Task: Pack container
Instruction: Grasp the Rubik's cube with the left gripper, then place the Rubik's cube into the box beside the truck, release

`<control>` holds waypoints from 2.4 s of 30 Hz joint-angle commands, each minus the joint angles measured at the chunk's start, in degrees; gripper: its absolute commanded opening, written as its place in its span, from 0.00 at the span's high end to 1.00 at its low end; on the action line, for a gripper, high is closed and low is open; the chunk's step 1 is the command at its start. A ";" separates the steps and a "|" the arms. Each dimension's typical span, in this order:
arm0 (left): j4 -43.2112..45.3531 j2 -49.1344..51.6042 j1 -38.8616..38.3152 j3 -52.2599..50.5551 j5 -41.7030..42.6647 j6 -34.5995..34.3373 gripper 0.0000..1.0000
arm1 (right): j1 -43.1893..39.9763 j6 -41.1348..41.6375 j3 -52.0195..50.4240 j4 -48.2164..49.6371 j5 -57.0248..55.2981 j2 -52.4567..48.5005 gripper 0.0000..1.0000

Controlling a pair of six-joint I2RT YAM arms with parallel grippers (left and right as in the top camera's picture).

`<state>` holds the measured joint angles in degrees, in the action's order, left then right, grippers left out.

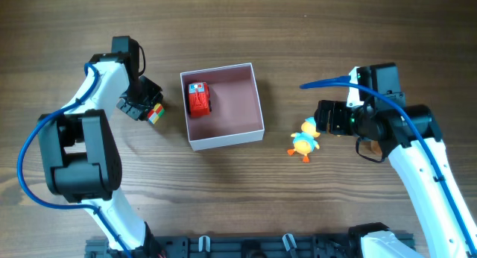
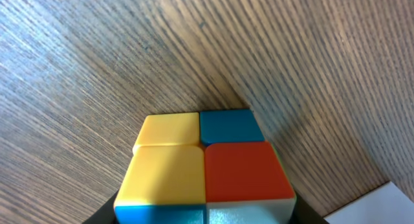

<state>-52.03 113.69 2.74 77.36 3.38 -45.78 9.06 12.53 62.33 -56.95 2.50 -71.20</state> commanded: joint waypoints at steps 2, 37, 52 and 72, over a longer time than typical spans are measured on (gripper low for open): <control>-1.57 0.70 -0.13 -0.28 0.26 -0.07 0.81 | -0.20 -0.52 1.01 -0.09 -1.20 -0.22 0.00; 1.68 3.69 -31.06 10.82 -14.78 8.31 0.31 | -0.20 -0.55 0.98 -0.52 -1.20 -0.22 0.00; 1.68 -2.91 -35.78 10.91 -21.66 25.55 0.44 | -0.20 -0.55 0.98 -0.57 -1.22 -0.22 0.00; -2.75 -3.74 -39.28 10.60 2.40 39.17 0.96 | -0.20 -0.55 0.98 -0.81 -1.22 -0.22 0.00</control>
<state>-54.02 110.89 -36.49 87.70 1.91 -11.79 9.06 12.53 62.33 -57.67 2.50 -71.20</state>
